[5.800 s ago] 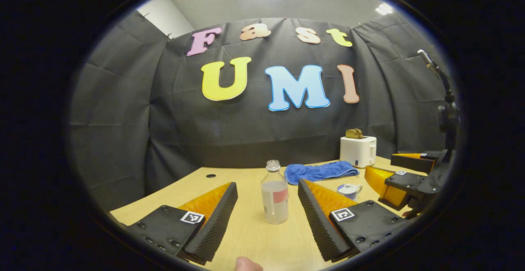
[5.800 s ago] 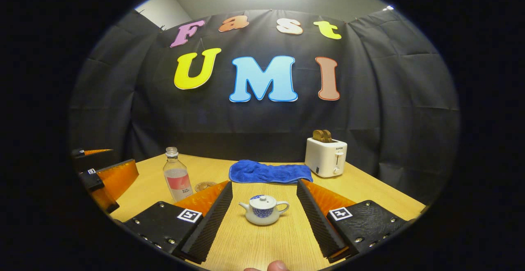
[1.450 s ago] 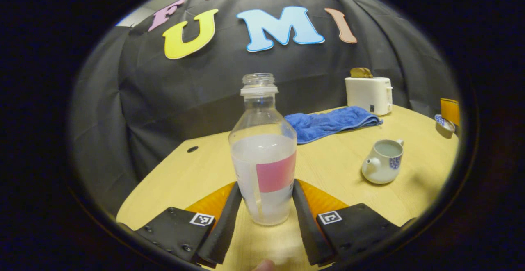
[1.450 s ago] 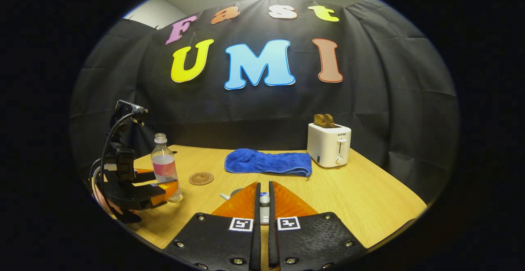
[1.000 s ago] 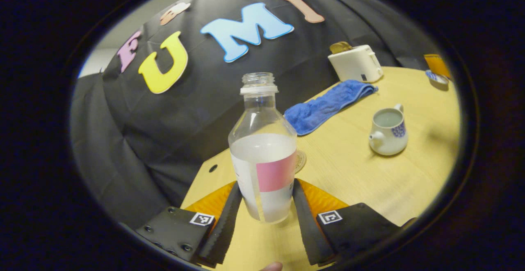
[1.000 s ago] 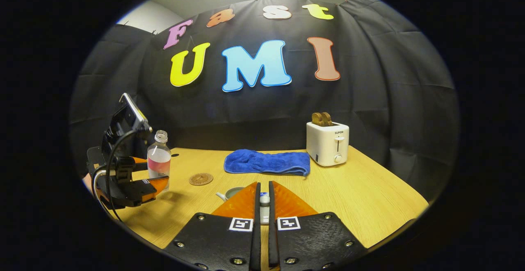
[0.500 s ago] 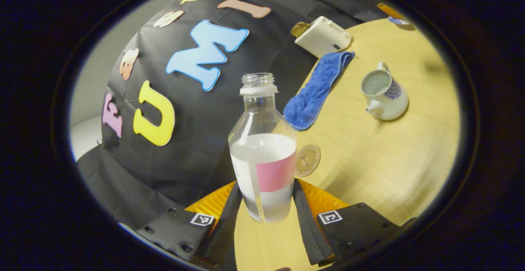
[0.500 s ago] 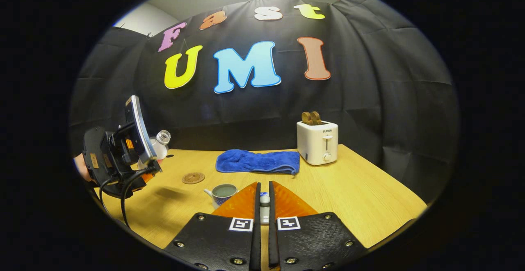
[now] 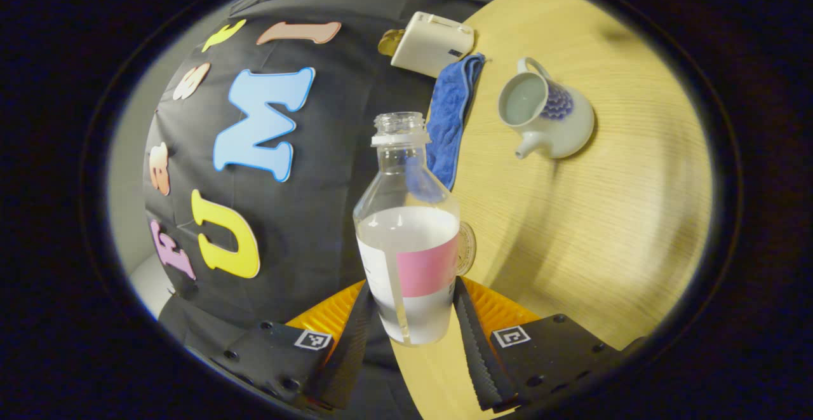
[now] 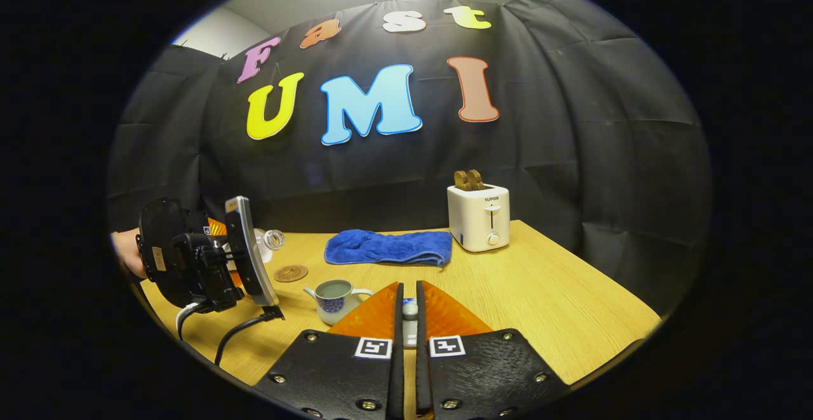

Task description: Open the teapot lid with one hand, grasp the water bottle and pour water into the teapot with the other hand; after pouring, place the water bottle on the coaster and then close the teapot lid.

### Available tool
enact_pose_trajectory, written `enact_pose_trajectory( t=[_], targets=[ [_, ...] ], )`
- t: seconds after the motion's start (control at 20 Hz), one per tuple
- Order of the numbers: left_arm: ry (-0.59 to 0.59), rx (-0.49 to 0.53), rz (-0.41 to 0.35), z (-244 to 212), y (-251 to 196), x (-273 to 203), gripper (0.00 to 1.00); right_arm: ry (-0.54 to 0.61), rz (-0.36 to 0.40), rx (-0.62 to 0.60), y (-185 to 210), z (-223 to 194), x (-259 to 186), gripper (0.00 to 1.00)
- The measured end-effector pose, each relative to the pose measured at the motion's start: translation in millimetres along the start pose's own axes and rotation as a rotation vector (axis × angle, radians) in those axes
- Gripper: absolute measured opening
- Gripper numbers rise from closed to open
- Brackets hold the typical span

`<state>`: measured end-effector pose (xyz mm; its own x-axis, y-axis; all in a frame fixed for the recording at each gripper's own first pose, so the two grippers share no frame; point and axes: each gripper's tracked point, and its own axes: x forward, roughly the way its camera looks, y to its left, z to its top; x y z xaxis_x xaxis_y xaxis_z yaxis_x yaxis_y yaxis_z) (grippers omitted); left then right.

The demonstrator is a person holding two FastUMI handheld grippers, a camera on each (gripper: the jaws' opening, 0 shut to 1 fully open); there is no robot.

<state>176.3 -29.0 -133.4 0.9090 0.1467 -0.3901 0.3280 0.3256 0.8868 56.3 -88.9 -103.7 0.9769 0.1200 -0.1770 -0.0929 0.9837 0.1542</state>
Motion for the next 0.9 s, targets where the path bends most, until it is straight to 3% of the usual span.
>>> enact_pose_trajectory(
  t=[0.35,0.9],
  targets=[
    [0.027,0.204,-0.011,14,-5,6,0.83,0.006,-0.019,0.020,-13,-7,-4,0.07],
    [0.043,0.414,0.018,35,-2,10,0.83,0.005,-0.014,0.042,-19,-11,-7,0.07]
  ],
)
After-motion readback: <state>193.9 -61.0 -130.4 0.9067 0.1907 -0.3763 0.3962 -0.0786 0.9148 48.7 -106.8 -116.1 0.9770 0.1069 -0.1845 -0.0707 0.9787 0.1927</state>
